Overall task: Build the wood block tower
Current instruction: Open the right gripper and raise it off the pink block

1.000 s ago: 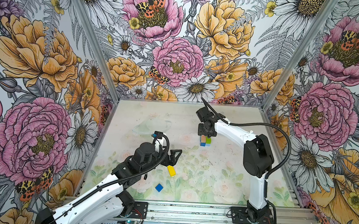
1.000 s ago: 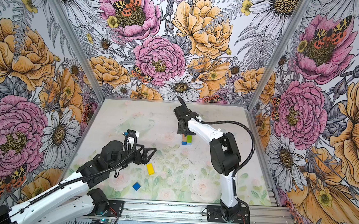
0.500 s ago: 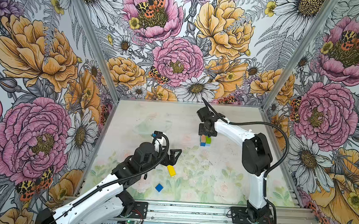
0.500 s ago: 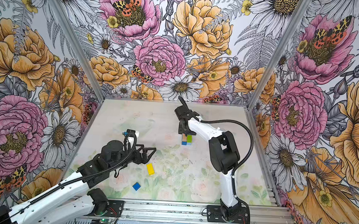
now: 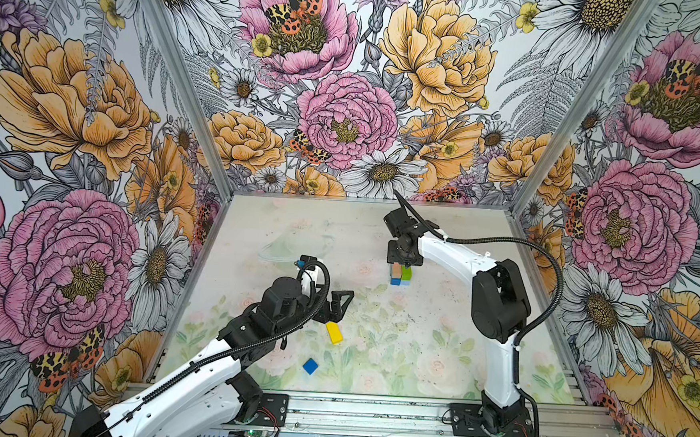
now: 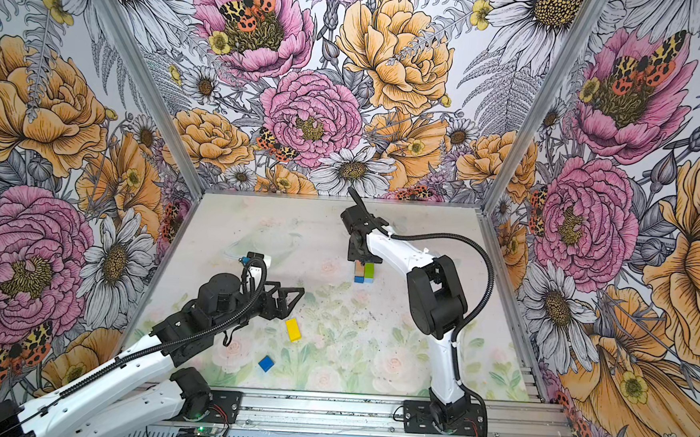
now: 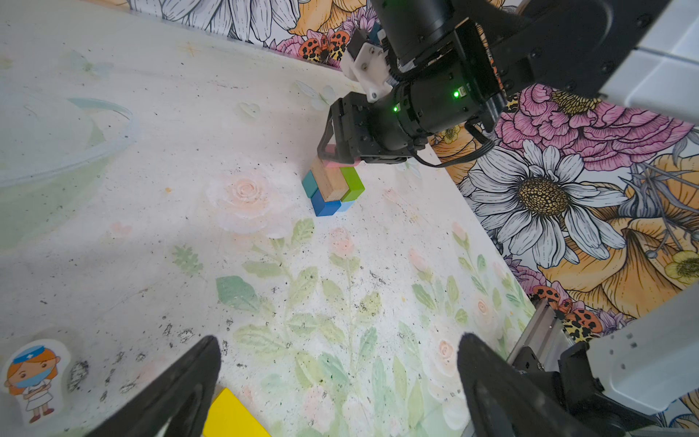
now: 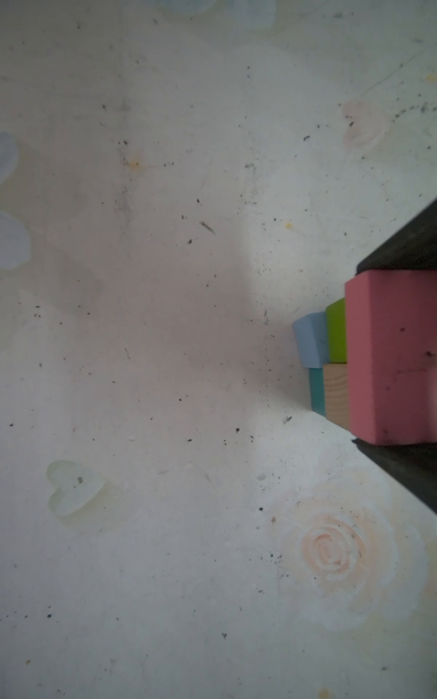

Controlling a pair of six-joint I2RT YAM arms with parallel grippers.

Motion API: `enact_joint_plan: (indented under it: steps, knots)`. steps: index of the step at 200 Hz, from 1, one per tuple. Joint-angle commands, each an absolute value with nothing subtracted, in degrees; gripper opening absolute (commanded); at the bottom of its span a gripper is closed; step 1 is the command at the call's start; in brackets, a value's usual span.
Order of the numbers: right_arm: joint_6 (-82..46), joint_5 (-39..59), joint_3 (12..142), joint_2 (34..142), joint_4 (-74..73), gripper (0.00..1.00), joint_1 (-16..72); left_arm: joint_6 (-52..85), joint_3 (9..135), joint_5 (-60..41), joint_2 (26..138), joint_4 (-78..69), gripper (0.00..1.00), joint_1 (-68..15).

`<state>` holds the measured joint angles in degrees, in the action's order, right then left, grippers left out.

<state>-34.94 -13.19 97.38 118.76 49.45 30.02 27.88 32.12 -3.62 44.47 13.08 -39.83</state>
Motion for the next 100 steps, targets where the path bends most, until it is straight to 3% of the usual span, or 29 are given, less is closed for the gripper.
enact_joint_plan:
  steps: [1, 47, 100]
  knots:
    - [-34.1, -12.4, 99.1, 120.1, 49.1, 0.66, 29.8, 26.6, 31.5, -4.9, 44.6, 13.0, 0.99, -39.3]
    - [-33.1, -13.0, 98.7, 117.9, 49.2, 0.77, 30.1, 26.6, 31.6, -5.1, 44.7, 13.0, 0.99, -39.4]
    - [-32.9, -13.4, 95.8, 110.4, 49.1, 0.80, 31.4, 28.9, 31.5, -1.6, 42.0, 17.7, 0.99, -39.5]
